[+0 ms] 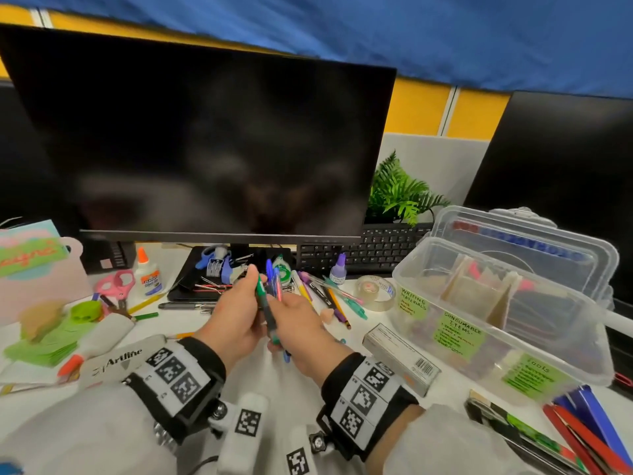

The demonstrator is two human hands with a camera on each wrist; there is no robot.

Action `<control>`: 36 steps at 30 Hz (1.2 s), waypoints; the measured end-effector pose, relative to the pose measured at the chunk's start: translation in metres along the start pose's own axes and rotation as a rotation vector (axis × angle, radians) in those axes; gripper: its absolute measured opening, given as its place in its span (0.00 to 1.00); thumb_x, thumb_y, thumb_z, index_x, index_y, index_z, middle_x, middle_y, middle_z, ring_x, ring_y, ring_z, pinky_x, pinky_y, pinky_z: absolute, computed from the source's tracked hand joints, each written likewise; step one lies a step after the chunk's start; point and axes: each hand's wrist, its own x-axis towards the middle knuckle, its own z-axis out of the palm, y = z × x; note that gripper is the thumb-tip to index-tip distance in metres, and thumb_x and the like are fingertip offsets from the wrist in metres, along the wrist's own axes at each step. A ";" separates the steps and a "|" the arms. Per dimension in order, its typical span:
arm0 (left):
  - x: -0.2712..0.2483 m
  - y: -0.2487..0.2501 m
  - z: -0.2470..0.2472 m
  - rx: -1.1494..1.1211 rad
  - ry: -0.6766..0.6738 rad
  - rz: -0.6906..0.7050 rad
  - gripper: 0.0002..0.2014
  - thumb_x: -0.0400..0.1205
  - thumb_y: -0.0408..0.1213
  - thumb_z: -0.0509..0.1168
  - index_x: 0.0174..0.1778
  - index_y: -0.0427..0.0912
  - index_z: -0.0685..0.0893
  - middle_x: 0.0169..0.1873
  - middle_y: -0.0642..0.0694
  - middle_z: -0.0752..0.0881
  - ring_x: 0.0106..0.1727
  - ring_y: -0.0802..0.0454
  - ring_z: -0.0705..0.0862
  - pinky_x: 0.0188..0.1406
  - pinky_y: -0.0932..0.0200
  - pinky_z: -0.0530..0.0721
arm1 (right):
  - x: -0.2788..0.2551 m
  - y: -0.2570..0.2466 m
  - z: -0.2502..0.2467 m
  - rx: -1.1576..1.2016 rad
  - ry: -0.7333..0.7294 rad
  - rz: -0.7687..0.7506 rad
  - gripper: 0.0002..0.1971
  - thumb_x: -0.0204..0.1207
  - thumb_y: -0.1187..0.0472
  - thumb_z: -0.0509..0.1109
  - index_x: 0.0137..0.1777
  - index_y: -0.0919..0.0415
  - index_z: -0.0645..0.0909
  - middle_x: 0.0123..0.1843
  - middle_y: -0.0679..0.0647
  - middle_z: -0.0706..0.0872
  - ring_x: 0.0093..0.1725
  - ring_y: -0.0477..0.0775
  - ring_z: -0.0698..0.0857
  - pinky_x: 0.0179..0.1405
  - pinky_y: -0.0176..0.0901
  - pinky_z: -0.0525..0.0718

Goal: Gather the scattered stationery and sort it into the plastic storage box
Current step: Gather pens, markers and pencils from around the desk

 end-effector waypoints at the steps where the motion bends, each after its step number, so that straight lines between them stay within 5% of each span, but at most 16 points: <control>1: -0.003 -0.002 0.006 -0.036 0.029 -0.023 0.22 0.88 0.57 0.59 0.59 0.40 0.85 0.50 0.35 0.91 0.50 0.41 0.90 0.50 0.43 0.90 | 0.001 -0.001 0.002 -0.073 0.020 -0.038 0.13 0.87 0.54 0.59 0.64 0.55 0.82 0.45 0.56 0.85 0.38 0.53 0.80 0.31 0.42 0.80; 3: -0.003 -0.007 0.012 -0.004 0.048 -0.037 0.22 0.88 0.56 0.60 0.58 0.39 0.84 0.44 0.37 0.90 0.44 0.43 0.89 0.35 0.50 0.87 | 0.004 -0.002 0.001 -0.239 0.023 -0.090 0.16 0.87 0.57 0.57 0.62 0.61 0.84 0.48 0.61 0.86 0.43 0.57 0.82 0.41 0.48 0.83; 5: 0.000 -0.011 0.010 0.046 -0.007 -0.071 0.19 0.87 0.50 0.65 0.60 0.37 0.86 0.45 0.37 0.91 0.43 0.43 0.90 0.31 0.54 0.86 | 0.002 -0.007 -0.006 -0.410 -0.037 -0.130 0.18 0.87 0.60 0.55 0.62 0.70 0.82 0.50 0.66 0.84 0.47 0.57 0.78 0.52 0.53 0.81; 7: 0.003 -0.010 0.004 0.080 -0.057 -0.120 0.17 0.87 0.45 0.66 0.62 0.35 0.86 0.45 0.36 0.92 0.42 0.42 0.90 0.30 0.53 0.87 | 0.001 -0.012 -0.017 -0.549 -0.096 -0.171 0.16 0.86 0.61 0.57 0.58 0.68 0.85 0.46 0.60 0.80 0.47 0.54 0.76 0.50 0.47 0.77; 9: 0.006 -0.005 -0.001 0.074 -0.071 -0.124 0.13 0.89 0.41 0.64 0.61 0.35 0.83 0.40 0.37 0.92 0.37 0.41 0.91 0.29 0.49 0.90 | 0.003 -0.023 -0.032 -0.543 -0.119 -0.207 0.12 0.82 0.59 0.65 0.45 0.60 0.89 0.37 0.53 0.82 0.40 0.53 0.80 0.46 0.46 0.84; 11: 0.010 0.003 -0.008 0.111 -0.043 -0.063 0.09 0.89 0.39 0.63 0.60 0.36 0.79 0.38 0.38 0.92 0.34 0.44 0.91 0.31 0.48 0.91 | 0.014 -0.032 -0.049 -0.493 -0.020 -0.193 0.10 0.78 0.58 0.72 0.42 0.61 0.91 0.29 0.52 0.82 0.29 0.47 0.79 0.33 0.41 0.81; 13: 0.014 0.011 -0.019 0.340 0.004 0.051 0.11 0.89 0.40 0.63 0.62 0.37 0.77 0.35 0.42 0.87 0.27 0.51 0.82 0.26 0.54 0.85 | 0.034 -0.037 -0.070 -0.541 0.152 -0.201 0.11 0.77 0.61 0.70 0.36 0.63 0.88 0.28 0.57 0.82 0.28 0.49 0.77 0.31 0.40 0.79; 15: 0.017 0.022 -0.031 0.786 0.008 0.146 0.11 0.88 0.46 0.63 0.60 0.44 0.77 0.34 0.43 0.81 0.26 0.53 0.76 0.25 0.56 0.79 | 0.053 -0.035 -0.087 -0.620 0.271 -0.197 0.12 0.77 0.64 0.67 0.31 0.55 0.82 0.33 0.55 0.84 0.35 0.52 0.81 0.41 0.45 0.85; 18: 0.018 0.035 -0.043 1.316 0.021 0.273 0.12 0.85 0.54 0.66 0.55 0.50 0.77 0.38 0.48 0.83 0.33 0.53 0.80 0.34 0.56 0.80 | 0.074 -0.024 -0.101 -0.623 0.335 -0.102 0.13 0.78 0.65 0.68 0.38 0.47 0.86 0.48 0.48 0.90 0.52 0.54 0.88 0.57 0.46 0.87; 24: 0.021 0.043 -0.062 1.820 -0.102 0.291 0.36 0.70 0.63 0.77 0.70 0.51 0.77 0.57 0.53 0.84 0.55 0.53 0.82 0.58 0.56 0.84 | 0.088 -0.016 -0.094 -0.913 0.261 -0.008 0.07 0.79 0.60 0.72 0.54 0.56 0.88 0.56 0.53 0.89 0.58 0.56 0.87 0.60 0.45 0.86; 27: 0.023 0.041 -0.066 1.903 -0.218 0.186 0.36 0.67 0.63 0.78 0.67 0.52 0.78 0.57 0.56 0.82 0.57 0.54 0.82 0.60 0.56 0.82 | 0.088 -0.016 -0.088 -1.035 0.225 0.006 0.10 0.80 0.59 0.69 0.59 0.59 0.84 0.59 0.56 0.87 0.58 0.57 0.87 0.58 0.46 0.87; 33: 0.024 0.039 -0.065 1.918 -0.182 0.200 0.25 0.76 0.56 0.74 0.66 0.50 0.80 0.50 0.55 0.81 0.49 0.56 0.81 0.46 0.61 0.77 | 0.079 -0.016 -0.084 -1.215 0.151 -0.027 0.15 0.83 0.66 0.64 0.68 0.66 0.76 0.66 0.61 0.82 0.64 0.59 0.84 0.57 0.44 0.82; 36: 0.025 0.040 -0.065 1.853 -0.161 0.202 0.28 0.76 0.58 0.73 0.68 0.49 0.80 0.55 0.52 0.83 0.53 0.55 0.82 0.52 0.59 0.82 | 0.075 -0.018 -0.082 -1.228 0.127 -0.002 0.17 0.84 0.65 0.63 0.71 0.67 0.74 0.69 0.63 0.80 0.67 0.60 0.82 0.61 0.45 0.82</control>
